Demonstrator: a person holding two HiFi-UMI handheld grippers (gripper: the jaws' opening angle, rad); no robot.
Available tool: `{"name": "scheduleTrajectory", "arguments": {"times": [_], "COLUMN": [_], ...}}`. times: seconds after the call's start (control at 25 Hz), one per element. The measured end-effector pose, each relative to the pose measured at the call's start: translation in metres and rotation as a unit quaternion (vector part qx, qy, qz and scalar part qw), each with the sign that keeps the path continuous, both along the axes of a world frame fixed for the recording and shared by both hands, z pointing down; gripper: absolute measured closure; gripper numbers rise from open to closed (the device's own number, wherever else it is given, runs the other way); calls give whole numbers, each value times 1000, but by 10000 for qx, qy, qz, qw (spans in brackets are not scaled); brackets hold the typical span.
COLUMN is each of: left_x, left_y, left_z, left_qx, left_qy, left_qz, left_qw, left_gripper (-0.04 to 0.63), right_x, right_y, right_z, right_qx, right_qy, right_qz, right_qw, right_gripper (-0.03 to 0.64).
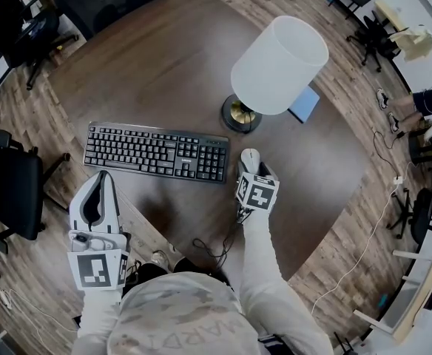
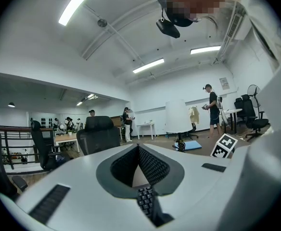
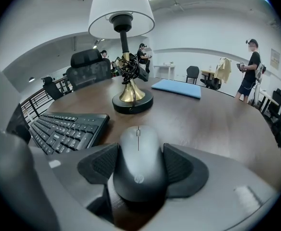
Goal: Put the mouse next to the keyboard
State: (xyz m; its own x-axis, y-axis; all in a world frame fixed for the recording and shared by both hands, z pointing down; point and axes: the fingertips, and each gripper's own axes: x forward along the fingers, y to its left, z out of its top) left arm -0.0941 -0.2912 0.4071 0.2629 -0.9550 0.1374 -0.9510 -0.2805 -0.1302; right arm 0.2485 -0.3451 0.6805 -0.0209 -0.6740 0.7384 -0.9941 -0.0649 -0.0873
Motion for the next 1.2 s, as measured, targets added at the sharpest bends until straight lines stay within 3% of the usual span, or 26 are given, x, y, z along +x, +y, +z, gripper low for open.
{"name": "scheduleTrajectory", "arguments": {"times": [0.24,0.52,0.6,0.76,0.8,1.2], "left_x": [1,-6,-8,-13,-15,-31], "left_y": [5,13,16,25,28,56], "left_z": [-5,-15,-20,-30,-32,-53], "left_qx": [58,188,244,365,394,590], "left_qy": [-32,0,19,74,84,151], "left_qz": [51,92,131,210,233,426], "left_qw": [10000,9998,9996,9991,9989,9972], "left_gripper": [589,589,589,589,589,589], "right_x": [1,-7,-14,-24,-29,-67], "right_y": [1,11,16,33,37,87], "right_z": [-5,-49,-68,-106,-115,-179], "right_qx": [157,814,1047,1521,1631,2349], "right_qy": [27,-222,-295,-112,-98,-195], "right_qz": [-61,-79,-163,-208,-246,-531], "right_qw": [9999,9964,9939,9881,9863,9704], "right_gripper": [308,304,358,583,607,607]}}
